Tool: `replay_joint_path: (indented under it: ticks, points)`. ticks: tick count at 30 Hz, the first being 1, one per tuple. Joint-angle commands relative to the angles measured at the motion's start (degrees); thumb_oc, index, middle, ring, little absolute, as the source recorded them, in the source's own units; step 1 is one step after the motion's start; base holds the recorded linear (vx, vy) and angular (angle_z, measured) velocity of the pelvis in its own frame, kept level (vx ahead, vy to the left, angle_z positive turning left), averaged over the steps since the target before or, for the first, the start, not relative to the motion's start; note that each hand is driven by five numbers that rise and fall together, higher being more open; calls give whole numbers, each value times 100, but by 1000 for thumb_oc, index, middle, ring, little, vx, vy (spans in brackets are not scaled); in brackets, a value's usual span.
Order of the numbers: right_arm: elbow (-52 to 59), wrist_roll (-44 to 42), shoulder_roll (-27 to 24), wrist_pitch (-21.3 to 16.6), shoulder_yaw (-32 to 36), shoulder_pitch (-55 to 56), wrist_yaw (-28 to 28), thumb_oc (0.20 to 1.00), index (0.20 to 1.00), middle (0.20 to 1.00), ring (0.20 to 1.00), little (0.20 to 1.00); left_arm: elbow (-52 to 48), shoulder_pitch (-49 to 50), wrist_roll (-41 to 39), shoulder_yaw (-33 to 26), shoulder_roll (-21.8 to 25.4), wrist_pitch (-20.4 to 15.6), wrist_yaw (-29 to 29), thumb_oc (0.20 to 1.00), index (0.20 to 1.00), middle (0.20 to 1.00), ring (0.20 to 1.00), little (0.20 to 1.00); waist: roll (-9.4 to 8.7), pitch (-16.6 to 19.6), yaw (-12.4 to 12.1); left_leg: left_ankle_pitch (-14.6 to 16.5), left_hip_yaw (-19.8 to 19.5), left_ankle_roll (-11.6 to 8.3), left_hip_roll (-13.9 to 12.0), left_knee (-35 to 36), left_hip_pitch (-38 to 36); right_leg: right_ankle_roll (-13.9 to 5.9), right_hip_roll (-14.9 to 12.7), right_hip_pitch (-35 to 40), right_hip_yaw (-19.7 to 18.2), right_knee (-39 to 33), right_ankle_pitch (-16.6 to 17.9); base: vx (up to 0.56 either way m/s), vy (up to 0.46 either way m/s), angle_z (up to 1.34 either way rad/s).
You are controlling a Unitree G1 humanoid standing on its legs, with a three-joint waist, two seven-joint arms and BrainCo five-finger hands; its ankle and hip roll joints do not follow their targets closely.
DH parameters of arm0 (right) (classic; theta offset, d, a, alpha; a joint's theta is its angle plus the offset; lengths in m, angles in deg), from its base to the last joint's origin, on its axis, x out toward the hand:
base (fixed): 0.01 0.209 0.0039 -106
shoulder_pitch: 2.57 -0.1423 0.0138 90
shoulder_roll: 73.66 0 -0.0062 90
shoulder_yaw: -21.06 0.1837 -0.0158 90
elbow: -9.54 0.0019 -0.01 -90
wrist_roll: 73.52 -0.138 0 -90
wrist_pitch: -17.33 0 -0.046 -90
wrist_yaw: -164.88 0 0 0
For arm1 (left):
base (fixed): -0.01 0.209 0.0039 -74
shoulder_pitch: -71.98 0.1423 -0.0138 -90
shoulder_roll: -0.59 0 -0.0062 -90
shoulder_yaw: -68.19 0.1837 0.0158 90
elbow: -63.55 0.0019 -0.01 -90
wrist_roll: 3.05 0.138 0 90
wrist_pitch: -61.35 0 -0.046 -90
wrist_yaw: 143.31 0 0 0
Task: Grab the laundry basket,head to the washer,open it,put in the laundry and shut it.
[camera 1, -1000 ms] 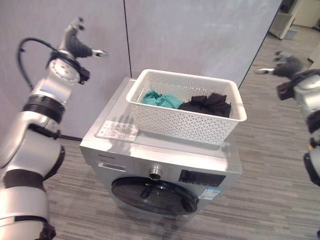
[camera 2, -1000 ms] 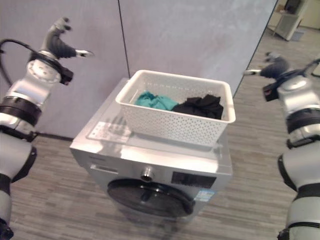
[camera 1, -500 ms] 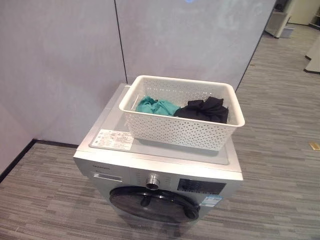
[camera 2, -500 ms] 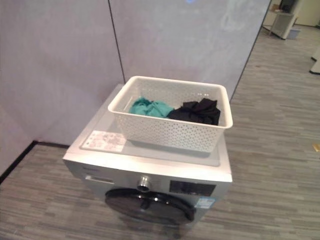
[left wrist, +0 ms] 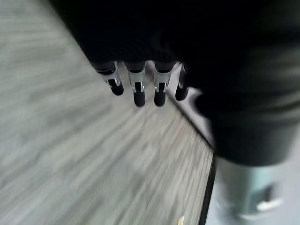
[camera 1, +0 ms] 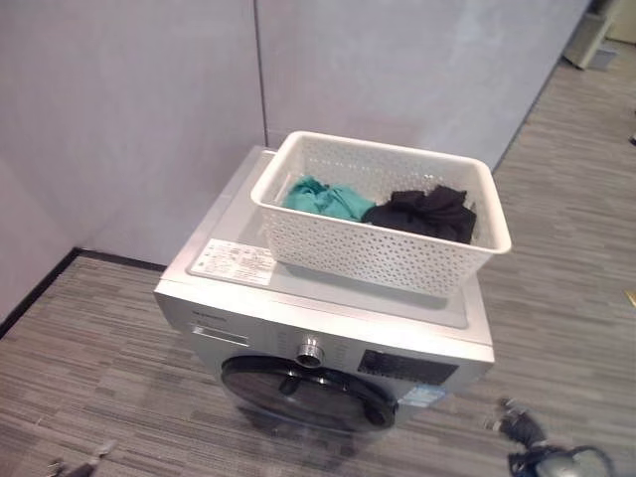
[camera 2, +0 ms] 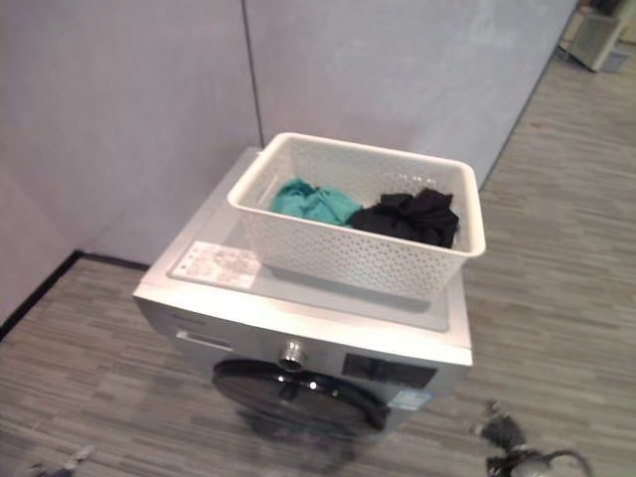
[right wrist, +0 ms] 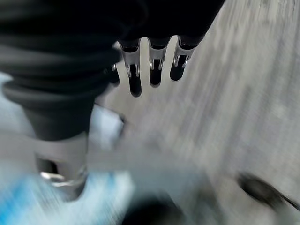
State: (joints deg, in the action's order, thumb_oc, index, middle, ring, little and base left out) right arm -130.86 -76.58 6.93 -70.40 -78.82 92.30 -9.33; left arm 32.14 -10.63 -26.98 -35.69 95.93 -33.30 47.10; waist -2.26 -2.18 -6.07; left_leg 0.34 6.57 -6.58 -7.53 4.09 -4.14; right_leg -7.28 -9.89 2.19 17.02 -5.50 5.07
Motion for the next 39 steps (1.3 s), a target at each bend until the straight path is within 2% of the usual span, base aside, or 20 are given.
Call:
replay_joint_path:
  ticks: [1,3,12,17,19,21,22,23,24,25,27,28,29,31,33,34,35,36,38,39]
  points:
    - [-692,631,75,-19,-124,-249,105,1000,1000,1000,1000,1000,362,-267,55,58,121,-138,-147,1000,1000,1000,1000,1000,17,-163,-199,-39,-105,-12,-155,-176,137,-232,-245,388,112,104,-354,6,-94,9]
    - [-1805,1044,543,9,-915,-818,-19,1000,1000,1000,1000,1000,911,-493,605,711,-79,-25,-228,1000,1000,1000,1000,1000,106,-161,-367,-87,-119,-90,-334,-249,124,-177,-100,404,60,50,-423,-19,-107,5]
    - [-1479,681,910,-121,-1397,-1017,-62,1000,1000,1000,1000,1000,1111,-625,994,1220,-359,22,-264,1000,1000,1000,1000,1000,270,-293,-321,-482,-197,-341,-853,-240,265,30,289,382,90,50,-700,-91,-105,-1]
    - [-1664,756,998,-146,-1628,-1236,-161,1000,1000,1000,1000,1000,1113,-790,1148,1461,-420,24,-196,1000,1000,1000,1000,1000,327,-514,-426,-926,-335,-467,-1120,-288,670,131,473,247,208,50,-808,-135,-86,2]
    - [-1664,714,989,-153,-1629,-1251,-198,1000,1000,1000,1000,1000,1105,-911,1174,1518,-426,22,-163,1000,1000,1000,1000,1000,306,-622,-406,-974,-375,-464,-1149,-481,877,167,467,222,272,50,-815,-175,-55,19]
    - [-1670,689,968,-161,-1628,-1210,-190,1000,1000,1000,1000,1000,1113,-983,1225,1573,-430,21,-146,1000,1000,1000,1000,1000,266,-710,-358,-870,-296,-423,-1165,-750,992,217,436,197,358,50,-792,-202,-67,52]
    - [-1698,633,881,-171,-1572,-1107,-199,1000,1000,1000,1000,1000,1135,-1042,1332,1665,-434,6,-140,1000,1000,1000,1000,1000,181,-862,-308,-517,-171,-313,-1109,-1358,1046,283,349,136,498,50,-702,-274,-62,66]
    - [-1773,569,788,-182,-1421,-1002,-252,1000,1000,1000,1000,1000,1093,-1052,1361,1704,-445,-39,-121,1000,1000,1000,1000,1000,106,-906,-257,-206,-249,-220,-984,-2108,1150,335,258,10,600,50,-593,-274,-60,84]
    - [-1772,569,787,-182,-1419,-1001,-252,1000,1000,1000,1000,1000,1093,-1051,1360,1706,-446,-39,-120,1000,1000,1000,1000,1000,115,-900,-250,-185,-267,-220,-992,-2146,1178,334,266,7,609,50,-593,-166,-22,78]
    - [-1784,539,744,-181,-1313,-916,-277,1000,1000,1000,1000,1000,1080,-1017,1371,1703,-453,-44,-138,1000,1000,1000,1000,1000,83,-885,-219,-42,-364,-186,-911,-2570,1222,358,238,-47,652,50,-557,-66,3,58]
    - [-1789,507,696,-175,-1107,-679,-281,1000,1000,1000,1000,1000,1059,-860,1458,1679,-423,-46,-205,1000,1000,1000,1000,1000,20,-853,-171,240,-634,-128,-645,-3281,1188,374,182,-116,693,50,-465,-54,38,3]
    - [-1747,462,669,-174,-1005,-541,-260,1000,1000,1000,1000,1000,1058,-765,1514,1668,-416,-53,-245,1000,1000,1000,1000,1000,52,-811,-145,398,-693,-109,-551,-3315,1070,358,199,-137,703,50,-447,-15,172,-4]
    - [-1769,329,698,-189,-776,-358,-247,1000,1000,1000,1000,1000,1117,-643,1565,1610,-422,-55,-280,1000,1000,1000,1000,1000,78,-705,-32,649,-539,-34,-411,-2654,567,288,169,-258,744,51,-318,-33,223,9]
    - [-1762,245,739,-181,-592,-224,-254,1000,1000,1000,1000,1000,1243,-624,1646,1558,-425,-35,-282,1000,1000,1000,1000,1000,89,-570,100,892,-200,-2,-406,-1861,104,159,25,-473,826,69,-138,-64,228,23]
    - [-1750,247,767,-185,-566,-184,-279,1000,1000,1000,1000,1000,1273,-631,1674,1565,-441,-38,-265,1000,1000,1000,1000,1000,86,-547,119,963,-203,39,-299,-1587,3,111,-46,-563,790,81,-45,-101,201,31]
    - [-1608,252,787,-178,-522,-197,-350,1000,1000,1000,1000,1000,1284,-751,1767,1631,-404,-28,-202,1000,1000,1000,1000,1000,51,-604,180,1117,-382,129,-11,-1347,-3,-22,-311,-777,738,133,247,-152,244,26]
    - [-1605,253,788,-176,-520,-197,-349,1000,1000,1000,1000,1000,1285,-753,1767,1632,-403,-28,-202,1000,1000,1000,1000,1000,46,-604,182,1115,-384,134,-2,-1345,-2,-27,-320,-779,739,133,251,-220,328,29]
    - [-1457,265,803,-165,-456,-200,-371,1000,1000,1000,1000,1000,1227,-787,1845,1707,-390,-50,-211,1000,1000,1000,1000,1000,33,-620,240,1175,-325,216,146,-1071,-66,-138,-506,-898,733,163,390,-147,217,22]
    - [-1220,309,779,-140,-414,-260,-427,1000,1000,1000,1000,1000,1128,-782,1904,1777,-372,-52,-234,1000,1000,1000,1000,1000,18,-644,264,1110,-247,309,310,-802,-129,-234,-674,-1031,719,239,476,-159,207,16]
    - [-1217,309,779,-138,-413,-259,-427,1000,1000,1000,1000,1000,1128,-782,1904,1777,-372,-52,-234,1000,1000,1000,1000,1000,14,-644,260,1103,-242,312,315,-792,-135,-235,-678,-1036,712,244,476,-160,163,2]
